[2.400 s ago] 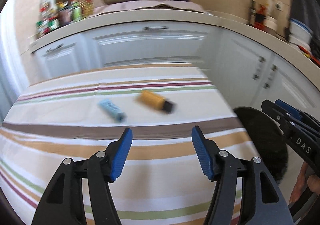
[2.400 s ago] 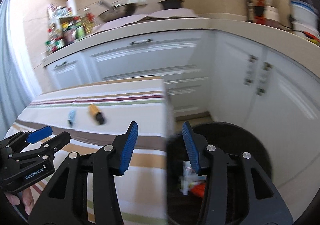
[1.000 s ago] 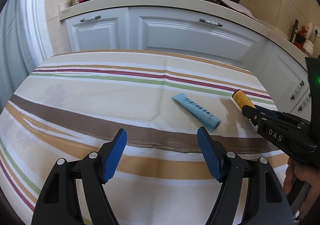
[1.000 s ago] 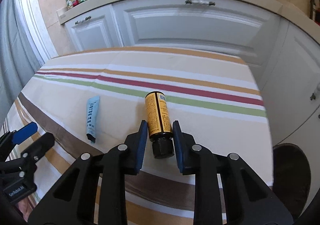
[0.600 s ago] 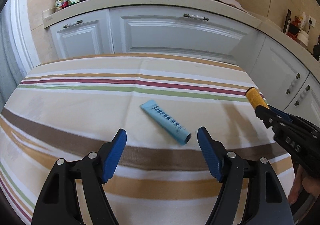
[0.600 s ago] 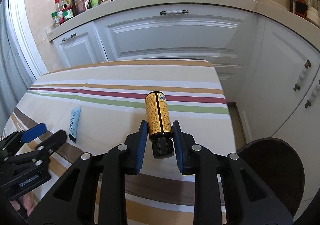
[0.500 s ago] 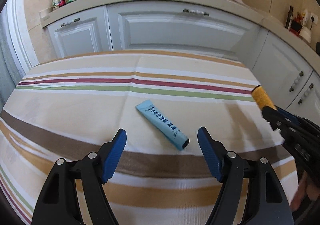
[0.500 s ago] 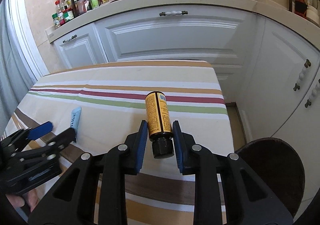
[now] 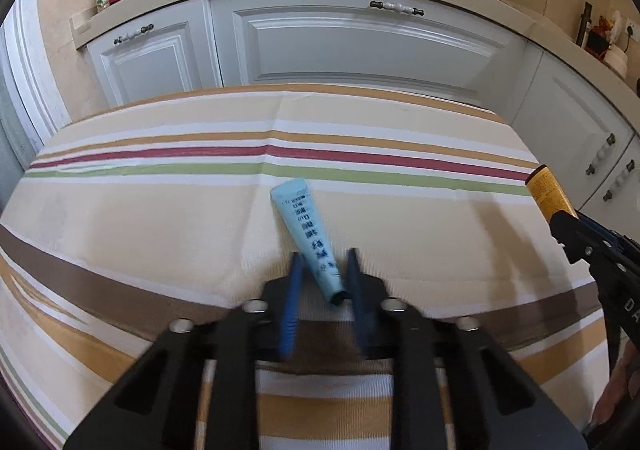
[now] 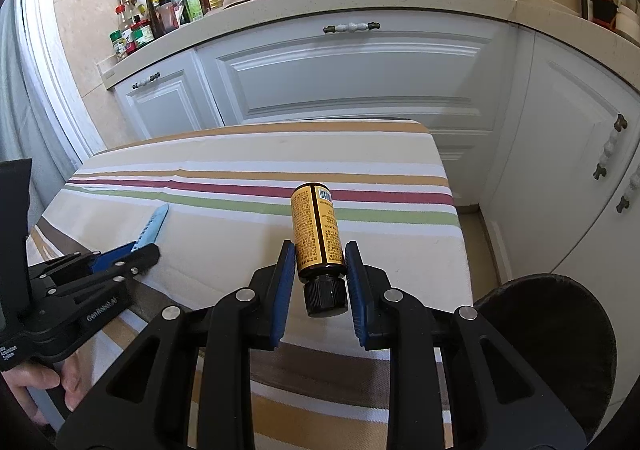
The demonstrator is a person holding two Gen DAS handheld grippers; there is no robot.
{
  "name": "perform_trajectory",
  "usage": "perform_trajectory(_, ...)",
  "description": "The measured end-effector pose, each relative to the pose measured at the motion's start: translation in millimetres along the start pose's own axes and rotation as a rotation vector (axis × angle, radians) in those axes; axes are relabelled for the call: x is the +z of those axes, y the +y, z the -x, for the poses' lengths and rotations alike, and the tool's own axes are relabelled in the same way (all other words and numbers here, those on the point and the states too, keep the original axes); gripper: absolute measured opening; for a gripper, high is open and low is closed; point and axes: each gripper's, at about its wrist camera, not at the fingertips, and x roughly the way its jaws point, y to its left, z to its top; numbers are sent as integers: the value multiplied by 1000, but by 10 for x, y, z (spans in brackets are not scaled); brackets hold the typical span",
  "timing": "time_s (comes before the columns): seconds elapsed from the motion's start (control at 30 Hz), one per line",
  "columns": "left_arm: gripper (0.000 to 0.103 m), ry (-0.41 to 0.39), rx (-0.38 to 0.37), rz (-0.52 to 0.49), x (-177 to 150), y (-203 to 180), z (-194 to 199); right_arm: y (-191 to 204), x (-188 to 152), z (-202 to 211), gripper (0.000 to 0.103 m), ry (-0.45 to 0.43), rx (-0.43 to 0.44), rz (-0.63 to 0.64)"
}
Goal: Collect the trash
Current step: 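Grasp the blue printed tube with the left gripper, then carry the yellow bottle and blue tube over the bin and open both grippers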
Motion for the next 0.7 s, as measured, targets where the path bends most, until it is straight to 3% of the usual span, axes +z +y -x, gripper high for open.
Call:
perform_trajectory(0.27,8,-6,-34,-2,-107,41,97,52,-93,81,25,-4,-3,7)
perform_trajectory(0.7,8,-55,-29,-32,-379,-18,459,180,-356,354,25,-5,0,25)
